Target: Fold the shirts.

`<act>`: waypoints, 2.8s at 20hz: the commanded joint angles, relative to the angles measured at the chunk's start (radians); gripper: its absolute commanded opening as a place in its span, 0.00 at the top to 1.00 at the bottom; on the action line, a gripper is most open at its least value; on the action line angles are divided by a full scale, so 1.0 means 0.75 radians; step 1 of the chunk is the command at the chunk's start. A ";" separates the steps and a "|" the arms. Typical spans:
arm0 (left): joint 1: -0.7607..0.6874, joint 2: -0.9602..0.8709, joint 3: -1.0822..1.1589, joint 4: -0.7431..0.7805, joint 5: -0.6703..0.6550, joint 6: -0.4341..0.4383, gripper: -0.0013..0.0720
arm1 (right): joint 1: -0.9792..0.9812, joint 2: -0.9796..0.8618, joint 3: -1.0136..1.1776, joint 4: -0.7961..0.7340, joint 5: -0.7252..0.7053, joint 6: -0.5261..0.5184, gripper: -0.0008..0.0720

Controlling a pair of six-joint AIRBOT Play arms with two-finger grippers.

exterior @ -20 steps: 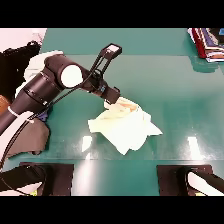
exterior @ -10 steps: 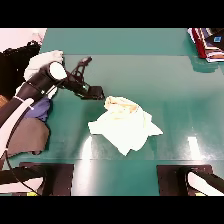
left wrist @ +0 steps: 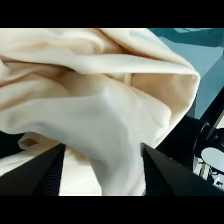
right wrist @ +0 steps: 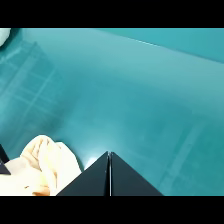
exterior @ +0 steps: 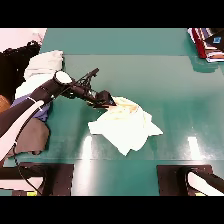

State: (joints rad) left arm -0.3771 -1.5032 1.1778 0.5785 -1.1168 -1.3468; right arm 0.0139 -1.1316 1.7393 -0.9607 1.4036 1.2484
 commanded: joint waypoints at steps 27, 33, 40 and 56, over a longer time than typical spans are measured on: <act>0.203 0.071 0.042 0.157 0.035 -0.009 0.95 | 0.482 -0.161 -1.384 0.203 -0.475 -0.026 0.97; 0.232 0.238 0.361 0.572 0.000 -0.010 0.95 | 0.220 0.165 -0.996 -0.119 -0.326 0.026 0.97; 0.232 0.558 0.773 0.787 -0.001 0.067 0.95 | 0.059 0.344 -0.439 -0.179 -0.312 0.035 0.97; 0.232 0.721 1.186 0.706 -0.101 0.217 0.95 | 0.044 0.342 0.252 -0.279 -0.245 0.021 0.97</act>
State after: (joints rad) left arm -0.2035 -0.9627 2.0239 1.1423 -1.1469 -1.1759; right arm 0.0456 -0.8673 1.8744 -1.1637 1.2087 1.2636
